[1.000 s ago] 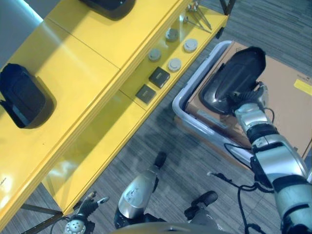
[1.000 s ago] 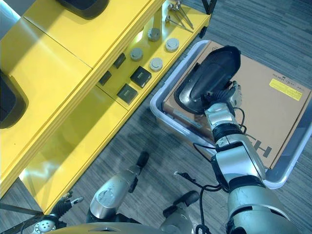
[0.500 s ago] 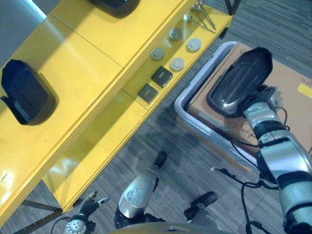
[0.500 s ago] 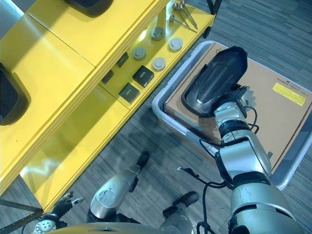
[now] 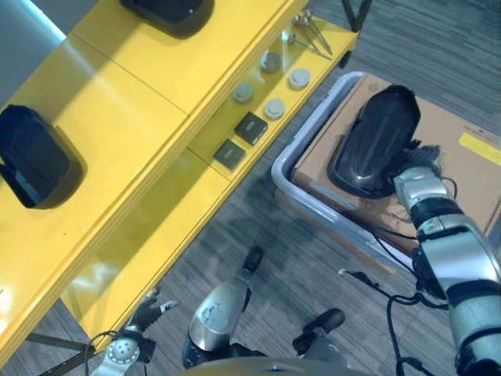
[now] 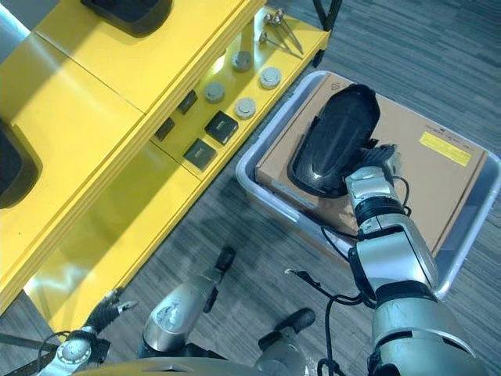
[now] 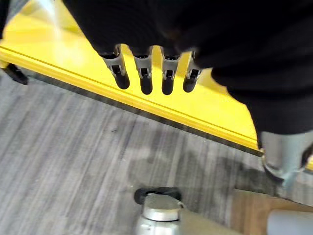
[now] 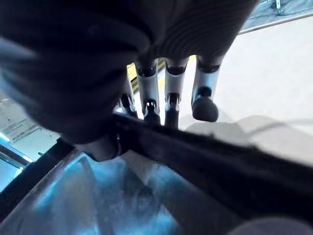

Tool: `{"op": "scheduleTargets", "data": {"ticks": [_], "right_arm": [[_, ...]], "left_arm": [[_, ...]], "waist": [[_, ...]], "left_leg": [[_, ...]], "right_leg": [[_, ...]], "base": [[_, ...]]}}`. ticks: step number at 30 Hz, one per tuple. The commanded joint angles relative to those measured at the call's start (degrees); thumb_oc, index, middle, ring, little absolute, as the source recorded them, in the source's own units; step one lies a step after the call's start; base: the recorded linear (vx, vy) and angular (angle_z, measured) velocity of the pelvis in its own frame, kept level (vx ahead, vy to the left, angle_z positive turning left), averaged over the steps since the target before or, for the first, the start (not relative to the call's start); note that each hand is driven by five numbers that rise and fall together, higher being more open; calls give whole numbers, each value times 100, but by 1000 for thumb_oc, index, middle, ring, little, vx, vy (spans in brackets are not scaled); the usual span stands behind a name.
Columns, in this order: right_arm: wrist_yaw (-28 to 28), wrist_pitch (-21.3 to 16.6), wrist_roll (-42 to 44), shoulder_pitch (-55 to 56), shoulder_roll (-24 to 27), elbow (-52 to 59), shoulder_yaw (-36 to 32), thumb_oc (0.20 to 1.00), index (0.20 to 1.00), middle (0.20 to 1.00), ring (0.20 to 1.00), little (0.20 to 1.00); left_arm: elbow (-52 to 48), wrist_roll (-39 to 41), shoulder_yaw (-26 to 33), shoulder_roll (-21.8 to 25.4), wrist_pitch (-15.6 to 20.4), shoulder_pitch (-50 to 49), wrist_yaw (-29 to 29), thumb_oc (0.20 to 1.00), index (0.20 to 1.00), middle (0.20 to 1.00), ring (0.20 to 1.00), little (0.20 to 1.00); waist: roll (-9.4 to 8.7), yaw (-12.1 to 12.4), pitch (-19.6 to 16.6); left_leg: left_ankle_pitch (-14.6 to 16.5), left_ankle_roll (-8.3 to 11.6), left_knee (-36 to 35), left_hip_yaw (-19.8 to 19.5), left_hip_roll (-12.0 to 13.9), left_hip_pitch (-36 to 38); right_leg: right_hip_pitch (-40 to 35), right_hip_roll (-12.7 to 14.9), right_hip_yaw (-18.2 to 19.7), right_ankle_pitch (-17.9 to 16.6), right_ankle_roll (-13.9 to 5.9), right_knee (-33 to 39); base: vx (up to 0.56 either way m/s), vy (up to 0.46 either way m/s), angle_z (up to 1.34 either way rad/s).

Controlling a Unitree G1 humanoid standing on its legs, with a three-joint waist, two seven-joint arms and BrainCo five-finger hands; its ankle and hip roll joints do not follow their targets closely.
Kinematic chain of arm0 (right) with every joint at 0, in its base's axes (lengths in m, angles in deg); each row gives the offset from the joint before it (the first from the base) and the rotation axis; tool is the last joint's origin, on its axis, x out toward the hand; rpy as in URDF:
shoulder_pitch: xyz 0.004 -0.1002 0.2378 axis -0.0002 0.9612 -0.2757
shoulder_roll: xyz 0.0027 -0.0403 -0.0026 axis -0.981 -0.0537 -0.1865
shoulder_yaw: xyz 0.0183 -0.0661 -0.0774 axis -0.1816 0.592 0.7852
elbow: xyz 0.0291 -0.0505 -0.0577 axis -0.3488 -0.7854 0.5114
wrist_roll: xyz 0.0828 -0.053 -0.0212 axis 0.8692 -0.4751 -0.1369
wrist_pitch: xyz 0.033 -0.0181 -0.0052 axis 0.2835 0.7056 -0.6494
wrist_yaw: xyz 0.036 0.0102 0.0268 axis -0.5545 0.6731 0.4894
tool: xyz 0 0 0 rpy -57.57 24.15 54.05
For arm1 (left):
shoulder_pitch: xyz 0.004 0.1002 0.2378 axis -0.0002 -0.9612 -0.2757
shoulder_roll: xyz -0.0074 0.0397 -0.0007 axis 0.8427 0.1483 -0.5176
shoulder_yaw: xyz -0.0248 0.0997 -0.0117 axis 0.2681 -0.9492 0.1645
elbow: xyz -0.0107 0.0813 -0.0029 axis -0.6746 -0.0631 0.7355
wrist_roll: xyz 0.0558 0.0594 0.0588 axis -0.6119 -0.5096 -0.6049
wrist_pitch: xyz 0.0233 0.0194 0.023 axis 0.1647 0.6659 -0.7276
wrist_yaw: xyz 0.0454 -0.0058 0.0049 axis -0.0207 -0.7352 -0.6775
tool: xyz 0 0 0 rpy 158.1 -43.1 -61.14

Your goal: Move parts from the plastic box to the shelf.

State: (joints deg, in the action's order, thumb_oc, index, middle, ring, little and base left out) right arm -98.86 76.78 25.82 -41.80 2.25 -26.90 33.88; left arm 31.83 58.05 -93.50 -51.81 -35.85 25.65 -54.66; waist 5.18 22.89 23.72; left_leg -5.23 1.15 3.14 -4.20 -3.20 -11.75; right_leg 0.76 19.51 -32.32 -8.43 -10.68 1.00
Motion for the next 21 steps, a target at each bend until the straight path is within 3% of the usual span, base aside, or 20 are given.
{"op": "scheduleTargets", "data": {"ticks": [1,2,6,8,11,12,15,16,17,21], "right_arm": [[-207,-492,222,420,250,661,95,200,200,200,200,200],[-241,-579,220,526,250,766,19,200,200,200,200,200],[-292,-583,103,1152,208,1619,-423,200,200,200,200,200],[-370,-477,-7,1535,105,2225,-579,200,200,200,200,200],[-435,-378,-196,1832,-57,2752,-525,200,200,200,200,200],[-437,-373,-203,1849,-69,2781,-518,200,200,200,200,200],[-461,-219,-339,1935,-215,3105,-409,200,200,200,200,200],[-412,32,-481,2039,-400,3436,-258,200,200,200,200,200],[-391,81,-568,2059,-454,3476,-212,200,200,200,200,200],[-304,10,-568,1969,-830,3151,186,200,200,200,200,200]], "left_arm": [[-407,486,61,311,157,-130,-261,1000,1000,1000,1000,1000],[-548,548,90,350,196,-144,-349,1000,1000,1000,1000,1000],[-1661,1122,277,530,-281,-73,-875,1000,1000,1000,1000,1000],[-2499,1520,392,582,-797,126,-1415,1000,1000,1000,1000,1000],[-3062,1684,309,493,-1423,527,-1647,1000,1000,1000,1000,1000],[-3082,1725,295,482,-1460,557,-1683,1000,1000,1000,1000,1000],[-3161,2040,168,340,-1688,932,-1812,1000,1000,1000,1000,1000],[-3241,2459,30,65,-2101,1488,-1805,1000,1000,1000,1000,1000],[-3257,2568,-14,-22,-2174,1643,-1778,1000,1000,1000,1000,1000],[-3141,3037,-503,-594,-2785,2615,-1468,1000,1000,1000,1000,1000]], "waist": [[-136,-18,-381],[-155,-34,-416],[-251,-176,-672],[-297,-312,-888],[-332,-487,-1095],[-335,-499,-1110],[-375,-641,-1232],[-423,-832,-1378],[-431,-878,-1412],[-481,-1151,-1630]], "left_leg": [[122,132,-343,418,285,63],[126,132,-363,421,298,107],[138,134,-477,482,378,388],[158,122,-541,536,436,616],[89,73,-542,646,487,756],[91,74,-545,654,494,773],[122,74,-564,726,545,895],[148,77,-588,834,604,1028],[154,79,-592,862,619,1062],[170,94,-604,1001,723,1255]], "right_leg": [[-45,292,358,330,-345,-647],[-69,279,360,325,-347,-636],[-253,176,378,299,-358,-529],[-392,77,427,290,-352,-441],[-456,4,452,184,-295,-340],[-466,-5,462,184,-295,-332],[-509,-56,547,198,-301,-288],[-547,-119,665,209,-305,-226],[-555,-136,703,210,-306,-211],[-622,-217,873,195,-302,-91]], "base": [[47,-109,-13],[80,-161,-10],[72,-136,-11],[50,-130,-20],[37,-82,-17],[64,-79,-24],[50,-65,-26],[69,-85,-32],[83,-94,-25],[50,-61,-38]]}}
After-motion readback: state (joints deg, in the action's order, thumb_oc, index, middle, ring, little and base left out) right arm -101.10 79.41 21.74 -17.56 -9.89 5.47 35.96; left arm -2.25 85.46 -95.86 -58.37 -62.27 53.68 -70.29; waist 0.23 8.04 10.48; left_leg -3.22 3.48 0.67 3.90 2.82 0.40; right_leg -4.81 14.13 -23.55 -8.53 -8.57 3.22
